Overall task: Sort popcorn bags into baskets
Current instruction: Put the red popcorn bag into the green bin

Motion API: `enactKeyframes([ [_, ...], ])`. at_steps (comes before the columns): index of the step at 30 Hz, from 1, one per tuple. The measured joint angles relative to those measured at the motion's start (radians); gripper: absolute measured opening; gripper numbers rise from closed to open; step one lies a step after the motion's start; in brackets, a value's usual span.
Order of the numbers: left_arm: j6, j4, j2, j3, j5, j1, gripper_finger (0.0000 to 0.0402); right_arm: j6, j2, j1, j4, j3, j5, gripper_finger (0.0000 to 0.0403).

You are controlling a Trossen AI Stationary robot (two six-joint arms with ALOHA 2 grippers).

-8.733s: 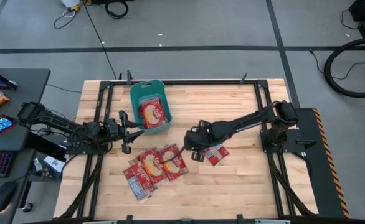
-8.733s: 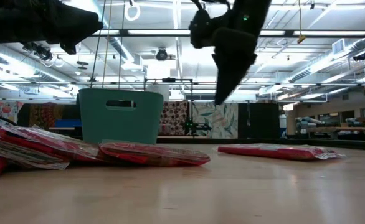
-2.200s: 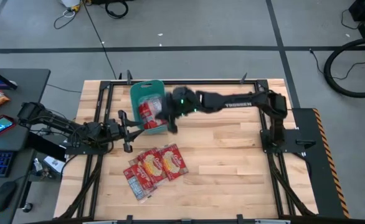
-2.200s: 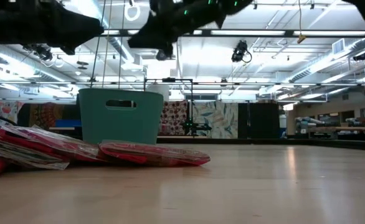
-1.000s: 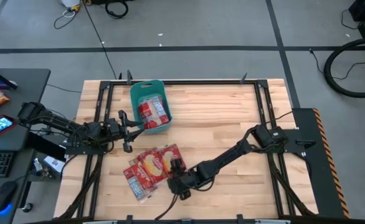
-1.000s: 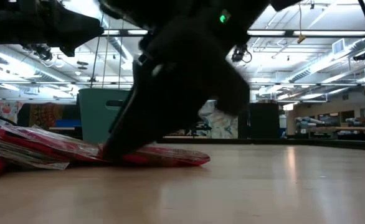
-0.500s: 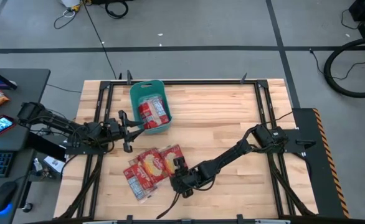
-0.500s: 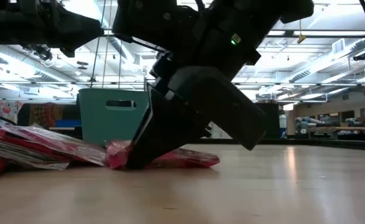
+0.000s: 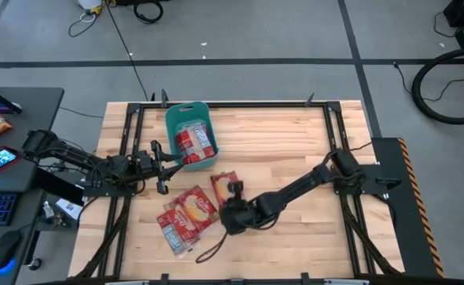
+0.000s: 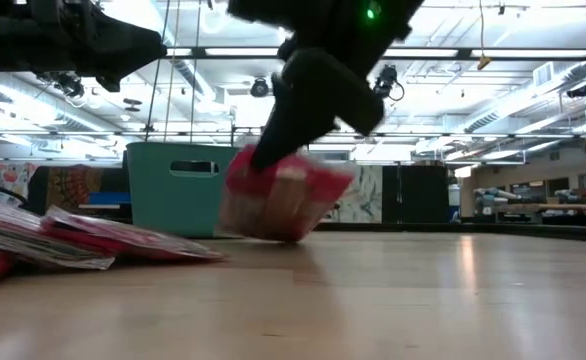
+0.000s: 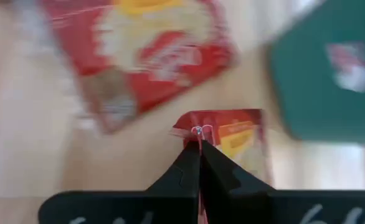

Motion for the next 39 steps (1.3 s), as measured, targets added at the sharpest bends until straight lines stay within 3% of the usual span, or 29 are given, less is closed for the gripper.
enactKeyframes([
  [4, 0.0, 0.0, 0.0, 0.0, 0.0, 0.0, 0.0144, 0.075, -0.066, -0.027, -0.08, 0.001, 0.089, 0.0005],
  [9, 0.0, 0.0, 0.0, 0.0, 0.0, 0.0, 0.0144, 0.162, -0.122, -0.077, -0.176, 0.001, 0.106, 0.0004],
  [17, 0.0, 0.0, 0.0, 0.0, 0.0, 0.0, 0.0144, 0.159, -0.212, -0.182, -0.214, 0.001, 0.136, 0.0002],
  [31, 0.0, 0.0, 0.0, 0.0, 0.0, 0.0, 0.0144, -0.113, -0.231, -0.39, 0.025, 0.002, 0.097, 0.0002],
  [39, 0.0, 0.0, 0.0, 0.0, 0.0, 0.0, 0.0144, -0.284, -0.229, -0.485, 0.293, 0.002, -0.043, 0.0002],
])
